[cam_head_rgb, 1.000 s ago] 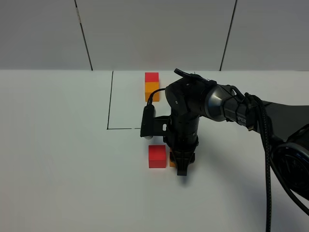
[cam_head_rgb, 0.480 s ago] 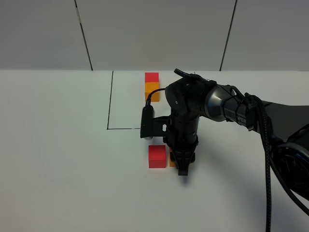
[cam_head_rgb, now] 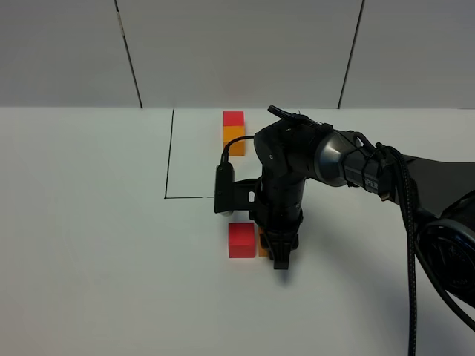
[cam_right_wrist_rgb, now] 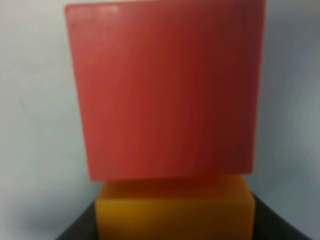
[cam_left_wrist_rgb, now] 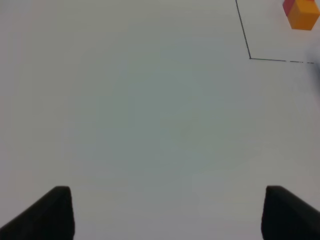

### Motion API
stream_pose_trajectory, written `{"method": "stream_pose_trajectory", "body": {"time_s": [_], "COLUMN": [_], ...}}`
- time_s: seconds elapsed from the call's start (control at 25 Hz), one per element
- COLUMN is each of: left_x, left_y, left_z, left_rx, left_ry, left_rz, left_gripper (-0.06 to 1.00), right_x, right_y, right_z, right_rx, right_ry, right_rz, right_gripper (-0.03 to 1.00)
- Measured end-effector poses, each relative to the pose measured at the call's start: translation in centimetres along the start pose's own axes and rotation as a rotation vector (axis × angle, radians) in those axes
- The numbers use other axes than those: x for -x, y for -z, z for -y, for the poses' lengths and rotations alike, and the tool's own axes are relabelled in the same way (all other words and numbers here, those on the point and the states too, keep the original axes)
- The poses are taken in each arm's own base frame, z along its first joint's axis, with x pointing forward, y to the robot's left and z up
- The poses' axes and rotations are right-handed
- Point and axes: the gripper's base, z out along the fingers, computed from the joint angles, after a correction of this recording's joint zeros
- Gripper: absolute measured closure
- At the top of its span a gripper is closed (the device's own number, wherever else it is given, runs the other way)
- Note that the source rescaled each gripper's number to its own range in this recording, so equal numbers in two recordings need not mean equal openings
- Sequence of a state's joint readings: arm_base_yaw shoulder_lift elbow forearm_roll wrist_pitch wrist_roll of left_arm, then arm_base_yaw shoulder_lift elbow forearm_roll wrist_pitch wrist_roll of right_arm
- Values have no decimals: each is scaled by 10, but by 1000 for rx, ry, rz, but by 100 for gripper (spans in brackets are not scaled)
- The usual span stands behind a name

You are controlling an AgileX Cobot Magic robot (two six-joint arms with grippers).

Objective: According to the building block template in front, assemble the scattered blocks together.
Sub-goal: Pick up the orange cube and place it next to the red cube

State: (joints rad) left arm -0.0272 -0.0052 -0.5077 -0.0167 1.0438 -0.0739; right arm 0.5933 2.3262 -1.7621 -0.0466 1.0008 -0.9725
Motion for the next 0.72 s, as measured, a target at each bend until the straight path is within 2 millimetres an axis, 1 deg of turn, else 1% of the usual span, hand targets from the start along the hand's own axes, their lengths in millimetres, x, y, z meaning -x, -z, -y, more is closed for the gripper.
{"method": "stream_pose_trajectory", "body": {"time_s": [0.52,0.72], "left_x": [0,0], "left_y": [0,0], "left_z": [0,0], "left_rx": [0,0], "left_ry": [0,0], "left_rz": [0,0], "left_gripper": [33,33], "right_x": [2,2], "right_y": [0,0], "right_z": [0,-1], "right_rx": [-2,11], "right_ry": [-6,20], "right_rz": [21,20], "right_gripper": [96,96]}}
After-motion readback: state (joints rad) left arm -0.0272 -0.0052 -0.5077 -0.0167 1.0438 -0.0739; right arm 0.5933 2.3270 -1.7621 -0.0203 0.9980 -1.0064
